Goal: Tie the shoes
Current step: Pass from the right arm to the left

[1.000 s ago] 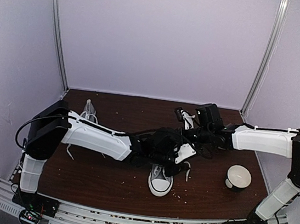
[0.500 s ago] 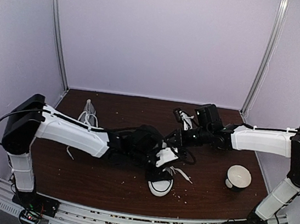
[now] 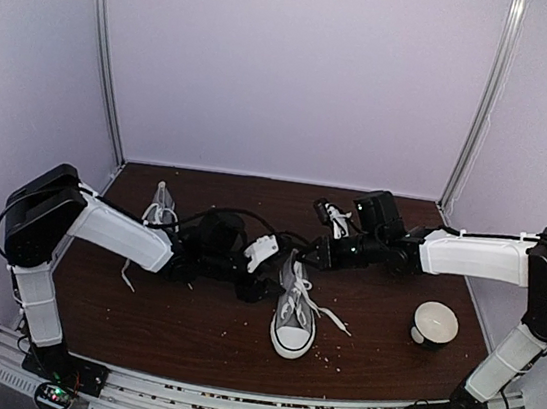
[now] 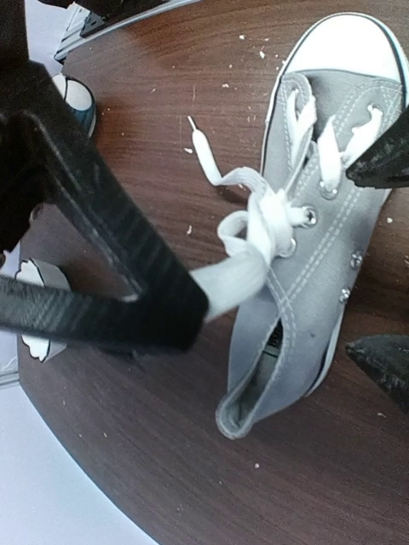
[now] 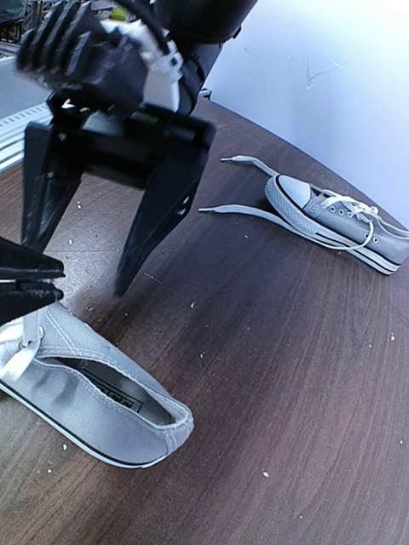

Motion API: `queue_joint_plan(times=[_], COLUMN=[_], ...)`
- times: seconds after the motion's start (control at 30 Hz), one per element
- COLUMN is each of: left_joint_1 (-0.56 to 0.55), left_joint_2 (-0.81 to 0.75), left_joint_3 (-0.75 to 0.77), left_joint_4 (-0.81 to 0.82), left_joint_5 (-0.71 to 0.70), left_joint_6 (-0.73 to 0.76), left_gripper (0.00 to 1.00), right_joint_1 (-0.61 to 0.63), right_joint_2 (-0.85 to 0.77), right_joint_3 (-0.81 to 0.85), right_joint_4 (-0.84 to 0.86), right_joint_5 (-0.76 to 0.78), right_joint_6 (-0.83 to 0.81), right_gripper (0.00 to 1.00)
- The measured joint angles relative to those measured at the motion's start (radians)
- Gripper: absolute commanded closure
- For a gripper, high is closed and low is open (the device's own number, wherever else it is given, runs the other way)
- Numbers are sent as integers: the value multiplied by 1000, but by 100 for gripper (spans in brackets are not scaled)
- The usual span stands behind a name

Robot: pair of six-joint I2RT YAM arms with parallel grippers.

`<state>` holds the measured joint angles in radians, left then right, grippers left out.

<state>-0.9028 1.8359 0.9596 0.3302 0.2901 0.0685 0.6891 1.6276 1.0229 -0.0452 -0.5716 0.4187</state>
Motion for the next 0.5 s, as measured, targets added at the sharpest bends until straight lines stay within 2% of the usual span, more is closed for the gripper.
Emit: queue_joint_plan(times=[0.2,0.37,0.5], left_joint_1=[-9,-9,-9], left_joint_2=[48,101,115], left_joint_3=[50,138,150], left_joint_4=[42,45,33], left_joint_5=[69,105,119], left_joint_6=[-8,-7,3], left_gripper=[42,50,45], right_joint_1=[0,0,0], right_joint_2=[0,0,0], right_joint_3=[0,0,0], right_joint_4=[13,15,16], right_joint_5=[-15,-27,-34], right_joint_6=[8,12,16], right_gripper=[100,100,100])
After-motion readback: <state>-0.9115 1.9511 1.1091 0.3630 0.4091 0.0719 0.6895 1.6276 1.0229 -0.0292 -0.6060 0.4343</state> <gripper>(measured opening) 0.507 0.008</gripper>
